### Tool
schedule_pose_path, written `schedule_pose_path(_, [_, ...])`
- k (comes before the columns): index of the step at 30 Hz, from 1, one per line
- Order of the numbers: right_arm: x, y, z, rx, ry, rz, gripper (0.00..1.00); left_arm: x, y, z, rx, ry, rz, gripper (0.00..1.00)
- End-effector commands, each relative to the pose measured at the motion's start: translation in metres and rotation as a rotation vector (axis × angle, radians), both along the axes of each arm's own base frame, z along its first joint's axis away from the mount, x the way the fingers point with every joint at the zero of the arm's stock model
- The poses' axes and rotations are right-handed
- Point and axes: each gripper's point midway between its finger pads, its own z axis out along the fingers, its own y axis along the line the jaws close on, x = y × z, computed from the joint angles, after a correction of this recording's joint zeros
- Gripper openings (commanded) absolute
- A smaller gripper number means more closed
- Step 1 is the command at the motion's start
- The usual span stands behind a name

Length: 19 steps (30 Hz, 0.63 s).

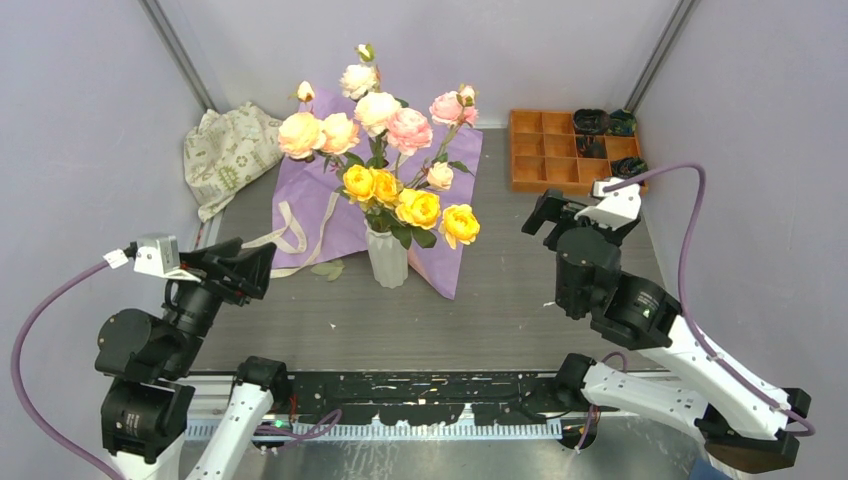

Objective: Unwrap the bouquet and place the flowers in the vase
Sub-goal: Reset both arms

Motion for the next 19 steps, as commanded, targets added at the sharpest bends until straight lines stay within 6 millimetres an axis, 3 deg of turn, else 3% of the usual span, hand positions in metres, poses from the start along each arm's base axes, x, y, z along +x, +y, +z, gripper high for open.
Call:
schedule_pose_path(1, [-0.003,-0.011,0.0,0.0,0.0,-0.062,1.0,-0.007,0.005,0.015,-0.004,-0.043,0.02,0.67])
schedule_pose_path(12, [-0.01,-0.03,-0.007,0.015,-0.02,-0.147,0.99,-0.003,0.004,0.01,0.0,-0.025,0.017,0.67])
schedule_pose_path(19, [-0.009,-0.028,-0.009,-0.008,-0.005,-0.149,1.0,-0.003,0.005,0.008,0.002,-0.023,0.023,0.67])
